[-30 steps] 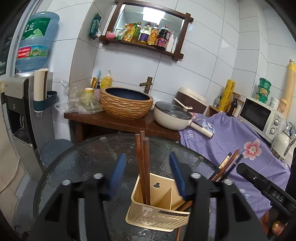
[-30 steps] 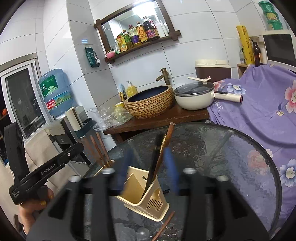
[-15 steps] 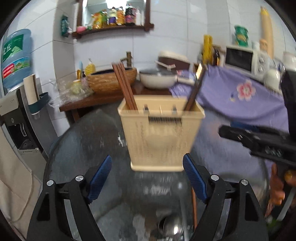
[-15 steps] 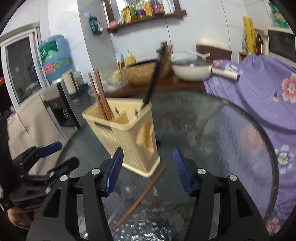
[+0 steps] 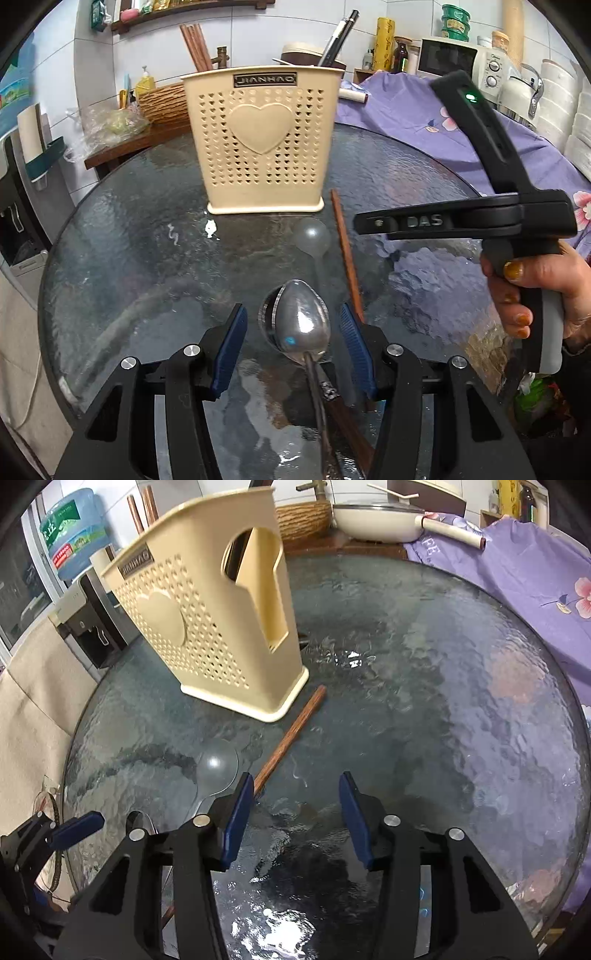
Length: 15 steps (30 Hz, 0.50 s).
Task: Organize utensils
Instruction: 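Grasp a brown-handled metal spoon with the left tool while the right tool grasps a brown chopstick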
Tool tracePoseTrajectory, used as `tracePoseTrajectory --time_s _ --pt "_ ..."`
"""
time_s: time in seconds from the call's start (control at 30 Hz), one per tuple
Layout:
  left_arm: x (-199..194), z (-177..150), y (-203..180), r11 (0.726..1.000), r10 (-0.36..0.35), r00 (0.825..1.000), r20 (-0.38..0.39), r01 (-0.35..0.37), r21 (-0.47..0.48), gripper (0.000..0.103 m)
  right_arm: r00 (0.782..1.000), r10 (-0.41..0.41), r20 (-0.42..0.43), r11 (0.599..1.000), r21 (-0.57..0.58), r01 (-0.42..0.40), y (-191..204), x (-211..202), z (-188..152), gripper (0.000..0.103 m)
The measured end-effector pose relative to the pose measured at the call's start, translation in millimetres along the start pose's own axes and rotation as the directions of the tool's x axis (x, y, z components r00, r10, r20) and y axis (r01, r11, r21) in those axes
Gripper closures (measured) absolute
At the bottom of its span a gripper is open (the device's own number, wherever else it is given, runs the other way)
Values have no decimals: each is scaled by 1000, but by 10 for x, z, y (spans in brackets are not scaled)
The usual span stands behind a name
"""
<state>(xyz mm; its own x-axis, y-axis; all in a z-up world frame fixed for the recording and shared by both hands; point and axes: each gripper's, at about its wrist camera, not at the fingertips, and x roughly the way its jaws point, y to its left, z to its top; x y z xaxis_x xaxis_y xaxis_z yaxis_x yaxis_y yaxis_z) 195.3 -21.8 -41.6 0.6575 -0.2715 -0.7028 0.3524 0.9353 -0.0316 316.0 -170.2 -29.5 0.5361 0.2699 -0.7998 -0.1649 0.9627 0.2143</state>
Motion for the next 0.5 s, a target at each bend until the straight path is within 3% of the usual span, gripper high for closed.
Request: tracePoseTrajectory --time_s 0.5 --pt "251 -19 -18 999 -33 999 -34 32 -26 60 999 -27 -21 999 -19 27 102 109 -37 61"
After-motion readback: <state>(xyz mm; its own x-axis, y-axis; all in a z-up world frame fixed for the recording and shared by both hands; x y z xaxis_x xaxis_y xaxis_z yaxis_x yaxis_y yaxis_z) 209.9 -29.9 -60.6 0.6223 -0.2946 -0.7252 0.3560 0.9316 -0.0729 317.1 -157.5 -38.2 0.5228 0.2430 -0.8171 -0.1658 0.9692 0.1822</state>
